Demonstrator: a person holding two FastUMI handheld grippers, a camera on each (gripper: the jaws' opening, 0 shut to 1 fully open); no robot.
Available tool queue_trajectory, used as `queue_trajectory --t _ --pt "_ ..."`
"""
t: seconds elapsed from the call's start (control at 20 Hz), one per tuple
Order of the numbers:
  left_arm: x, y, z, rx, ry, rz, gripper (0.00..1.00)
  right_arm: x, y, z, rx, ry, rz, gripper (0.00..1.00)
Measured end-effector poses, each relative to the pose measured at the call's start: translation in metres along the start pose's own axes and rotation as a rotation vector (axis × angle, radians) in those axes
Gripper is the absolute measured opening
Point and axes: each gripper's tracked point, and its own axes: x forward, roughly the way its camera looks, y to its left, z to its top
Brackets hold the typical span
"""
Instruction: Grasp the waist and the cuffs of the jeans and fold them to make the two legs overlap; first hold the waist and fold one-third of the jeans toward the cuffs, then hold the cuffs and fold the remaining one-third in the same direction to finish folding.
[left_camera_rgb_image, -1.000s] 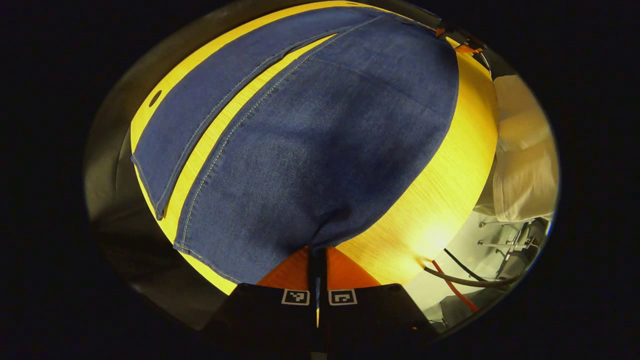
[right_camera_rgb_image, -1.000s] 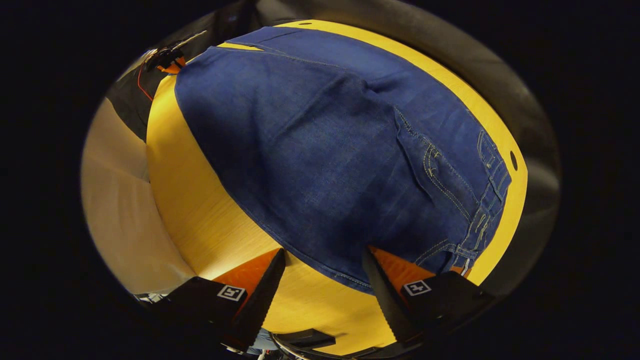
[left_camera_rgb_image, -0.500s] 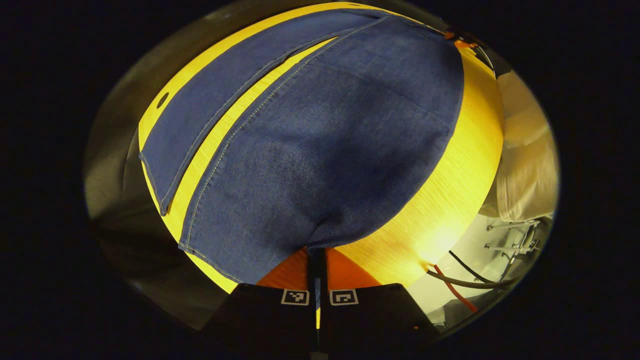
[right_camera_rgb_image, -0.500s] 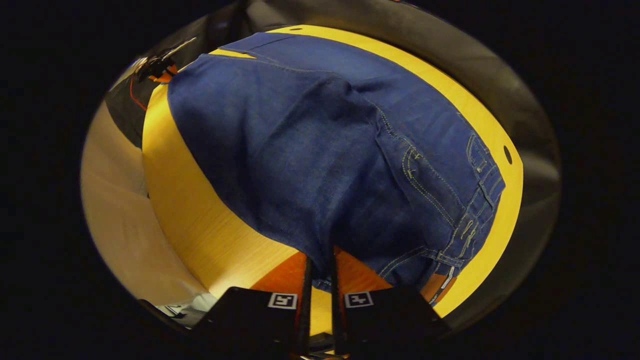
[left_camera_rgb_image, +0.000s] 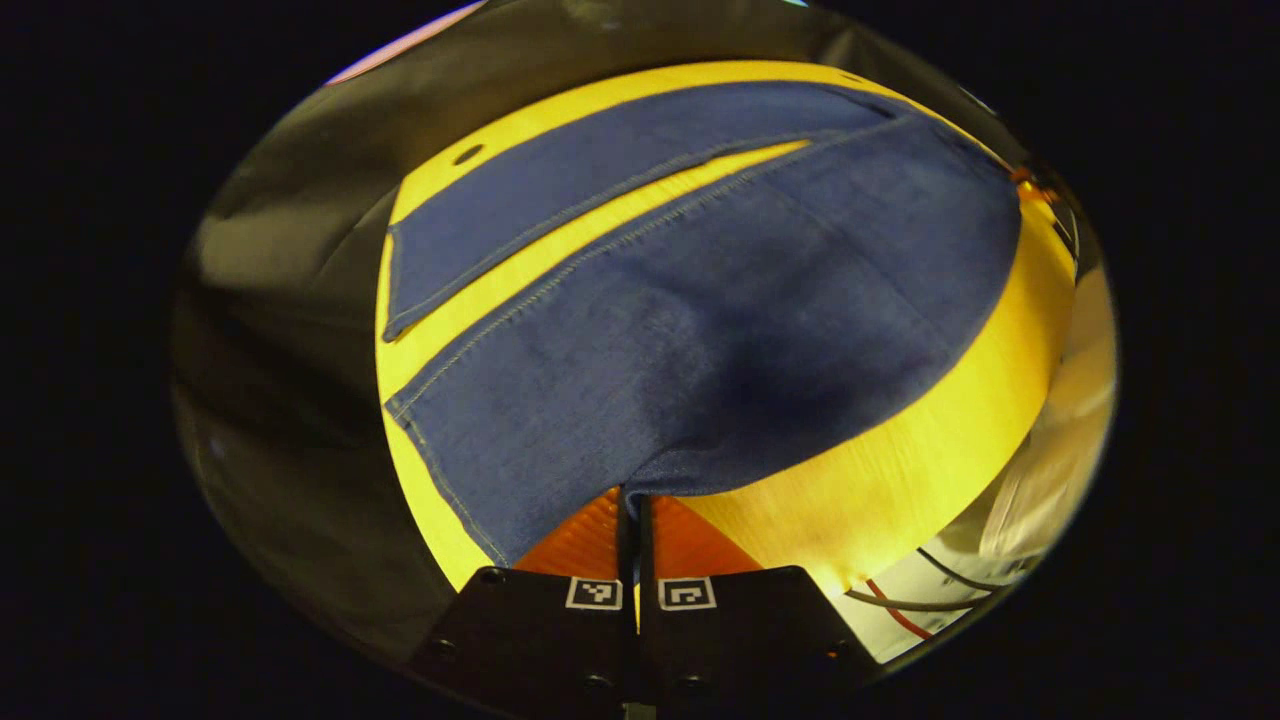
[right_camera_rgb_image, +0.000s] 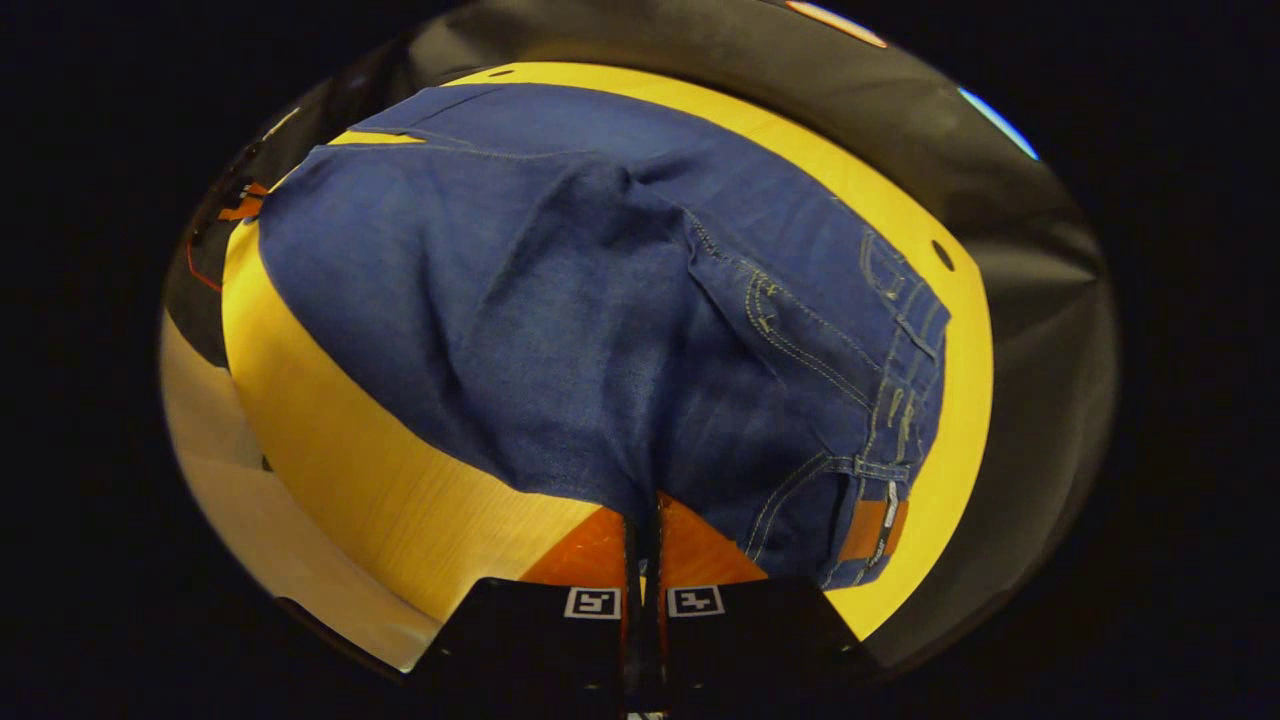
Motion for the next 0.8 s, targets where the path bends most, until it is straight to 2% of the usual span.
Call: queue_trajectory --t 0.15,0.25,0.45,0.65,0.8 --pt "-0.009 0.008 0.021 -0.127 -0.068 0.062 0.00 -0.025 -0.008 0.023 0.095 -0.083 -0.067 0.03" --pt "-0.008 0.016 0.030 -0.175 -0.099 0.095 0.00 -0.038 -0.021 0.042 0.104 -0.124 -0.099 0.02" --pt "-0.022 0.038 0.066 -0.155 -0.179 0.183 0.00 -0.060 -0.040 0.088 0.085 -0.204 -0.164 0.03" --pt "-0.027 0.070 0.116 -0.193 -0.214 0.284 0.00 -0.073 -0.063 0.132 0.113 -0.270 -0.208 0.02" --pt "-0.020 0.088 0.155 -0.237 -0.242 0.335 0.00 -0.064 -0.085 0.165 0.095 -0.289 -0.231 0.02"
